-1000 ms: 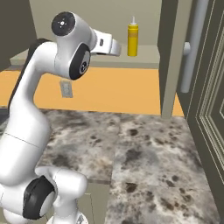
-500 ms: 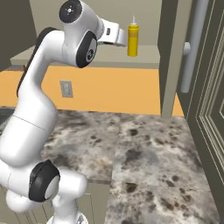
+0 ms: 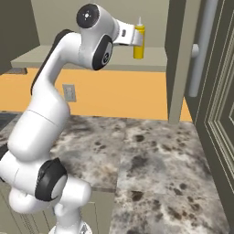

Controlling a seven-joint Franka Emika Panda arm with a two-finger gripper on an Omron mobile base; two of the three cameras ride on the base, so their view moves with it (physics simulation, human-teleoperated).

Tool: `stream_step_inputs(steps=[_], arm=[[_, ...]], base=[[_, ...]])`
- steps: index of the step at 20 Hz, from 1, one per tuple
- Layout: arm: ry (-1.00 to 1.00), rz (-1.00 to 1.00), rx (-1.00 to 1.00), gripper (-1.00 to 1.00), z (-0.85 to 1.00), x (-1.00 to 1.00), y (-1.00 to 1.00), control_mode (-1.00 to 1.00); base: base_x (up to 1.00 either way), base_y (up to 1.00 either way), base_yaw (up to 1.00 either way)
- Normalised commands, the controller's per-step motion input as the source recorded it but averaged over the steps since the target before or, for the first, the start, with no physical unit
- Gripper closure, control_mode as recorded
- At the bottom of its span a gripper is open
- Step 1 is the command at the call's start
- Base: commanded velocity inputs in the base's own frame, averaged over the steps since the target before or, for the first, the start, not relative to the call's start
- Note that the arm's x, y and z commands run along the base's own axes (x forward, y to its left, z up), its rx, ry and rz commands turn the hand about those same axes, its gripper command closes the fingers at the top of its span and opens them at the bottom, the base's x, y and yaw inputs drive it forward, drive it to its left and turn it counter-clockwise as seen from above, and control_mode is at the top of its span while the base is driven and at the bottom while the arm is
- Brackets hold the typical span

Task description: Move the ketchup and mustard from the cabinet to the dining counter.

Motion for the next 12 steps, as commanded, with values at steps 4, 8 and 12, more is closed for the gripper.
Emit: stream_step_inputs(steps=[4, 8, 12], arm=[[0.00, -0.01, 0.00, -1.00, 0.06, 0.41, -0.07, -1.00], [0.00, -0.03, 0.00, -1.00, 0.18, 0.27, -0.18, -1.00], [0.00, -0.01, 0.00, -1.00, 0.07, 0.39, -0.11, -1.00]], base=[[0.00, 0.00, 0.00], [0.00, 0.00, 0.00], [0.00, 0.00, 0.00]])
